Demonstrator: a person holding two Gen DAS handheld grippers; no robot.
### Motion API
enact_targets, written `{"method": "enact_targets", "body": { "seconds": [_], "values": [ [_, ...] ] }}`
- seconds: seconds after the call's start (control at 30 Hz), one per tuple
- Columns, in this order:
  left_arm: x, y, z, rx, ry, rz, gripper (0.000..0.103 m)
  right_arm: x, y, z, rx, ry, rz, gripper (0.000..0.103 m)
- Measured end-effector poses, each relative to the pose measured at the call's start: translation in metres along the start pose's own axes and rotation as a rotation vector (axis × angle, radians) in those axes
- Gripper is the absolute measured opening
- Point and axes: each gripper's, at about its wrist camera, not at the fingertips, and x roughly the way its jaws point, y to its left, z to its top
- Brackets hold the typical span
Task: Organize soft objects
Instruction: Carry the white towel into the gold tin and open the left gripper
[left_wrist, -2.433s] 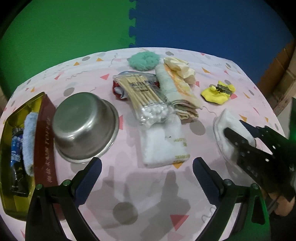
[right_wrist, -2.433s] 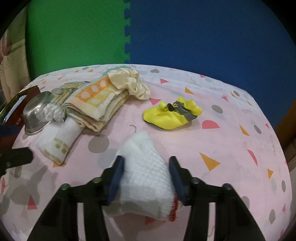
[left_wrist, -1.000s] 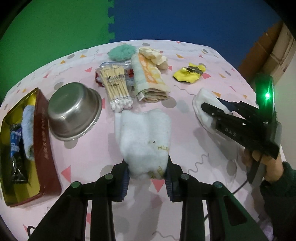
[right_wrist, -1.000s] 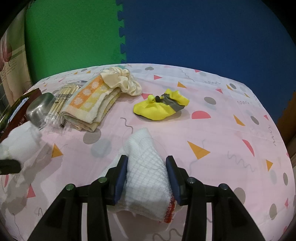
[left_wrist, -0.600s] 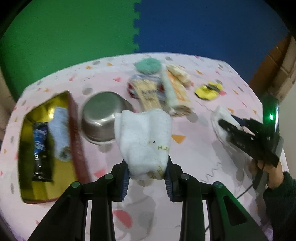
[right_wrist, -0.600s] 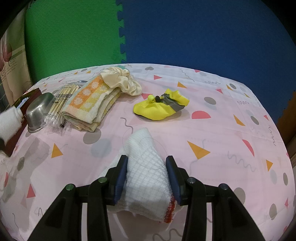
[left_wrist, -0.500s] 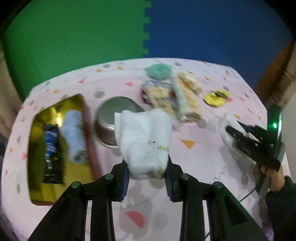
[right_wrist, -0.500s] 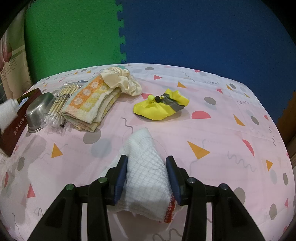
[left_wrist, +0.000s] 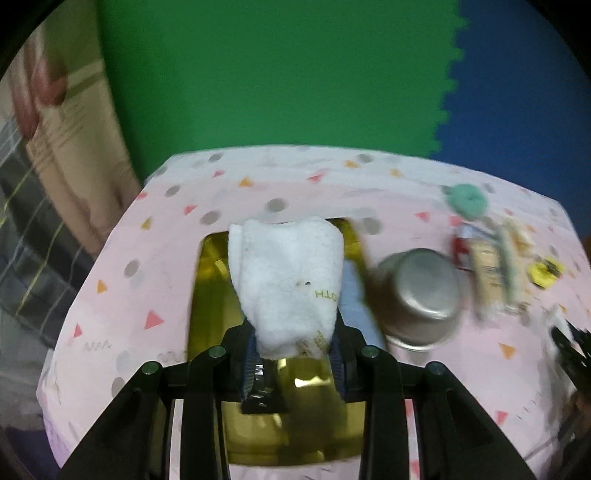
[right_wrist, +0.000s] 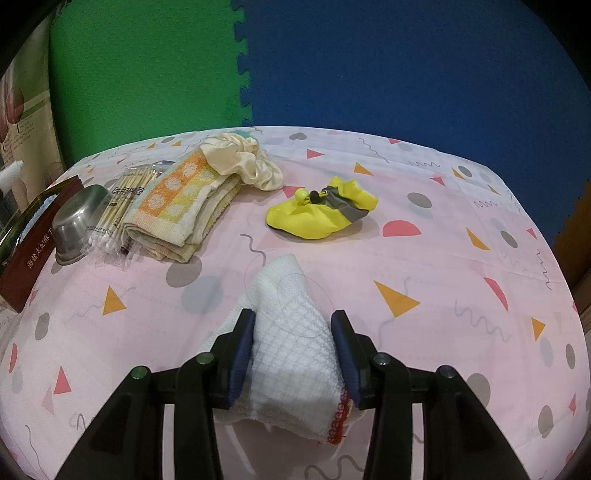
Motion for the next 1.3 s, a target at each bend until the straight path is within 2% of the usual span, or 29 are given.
{"method": "enact_targets", "body": {
  "seconds": [0.2, 0.5, 0.83, 0.87, 1.1, 1.23, 1.3],
  "values": [
    [0.035, 0.029, 0.006, -0.075, 0.053, 0.022, 0.03, 0.0, 0.001, 0.0, 0.0, 0.0, 0.0, 0.044],
    [0.07, 0.042, 0.014, -0.104, 0.094, 0.028, 0.031, 0.001, -0.003, -0.001, 0.024, 0.003, 0.024, 0.045],
    [0.09, 0.047, 0.016, -0.084, 0.121, 0.05, 0.035, 0.001, -0.003, 0.0, 0.021, 0.004, 0.018, 0.045],
    [0.091, 0.048, 0.016, -0.09, 0.121, 0.05, 0.04, 0.001, -0.003, 0.0, 0.021, 0.004, 0.019, 0.045],
    [0.089, 0.051, 0.017, -0.095, 0.117, 0.038, 0.055, 0.001, -0.003, 0.0, 0.02, 0.004, 0.018, 0.045],
    [0.084, 0.051, 0.016, -0.088, 0.107, 0.042, 0.058, 0.001, -0.003, 0.0, 0.021, 0.005, 0.018, 0.045],
    [0.081, 0.052, 0.015, -0.084, 0.105, 0.023, 0.065, 0.001, -0.002, 0.0, 0.02, 0.005, 0.018, 0.045]
  ]
}}
